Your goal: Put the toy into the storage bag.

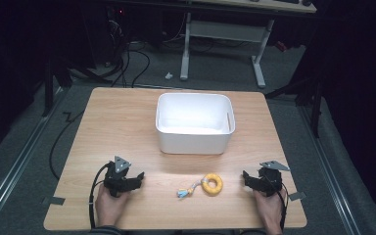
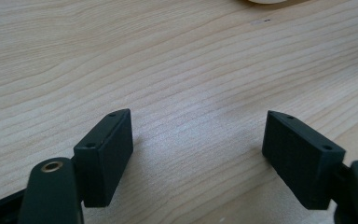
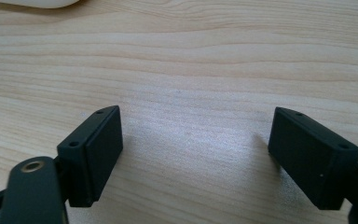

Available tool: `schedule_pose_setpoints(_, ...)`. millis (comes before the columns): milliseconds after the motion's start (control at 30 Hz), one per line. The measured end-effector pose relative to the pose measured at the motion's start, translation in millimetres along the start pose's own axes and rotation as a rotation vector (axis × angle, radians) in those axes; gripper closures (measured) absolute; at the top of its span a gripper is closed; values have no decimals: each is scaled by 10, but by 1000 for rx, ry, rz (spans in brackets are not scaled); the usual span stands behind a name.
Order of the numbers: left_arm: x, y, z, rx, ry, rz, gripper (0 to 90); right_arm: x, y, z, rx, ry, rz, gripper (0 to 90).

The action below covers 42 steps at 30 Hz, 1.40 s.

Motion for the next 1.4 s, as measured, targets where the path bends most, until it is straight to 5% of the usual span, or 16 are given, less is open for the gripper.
schedule_pose_setpoints(167,0,-1,0,0,1,-1,247,4,-10,-24,-5,12,-14,243)
schedule_pose_setpoints(733,1,-2,-2,-5,3,-6,247,198,-313,-279,133,67,-78,356)
schedule_pose_setpoints(1100,2,-3,-3,-9,5,-11,247,273,-592,-442,245,73,-140,438)
schedule_pose_setpoints(1400,2,-4,-3,-9,6,-12,248,251,-916,-478,351,16,-237,487)
Point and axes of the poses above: each handheld gripper's, and its own axes: z roughly forward along the jaws, x roughly out of its top, y roughly to its right, the point moved 9 cm from there along z, roughly forward along the jaws, and after that the axes turned 6 degrees about -x, right-handed, at the moved point
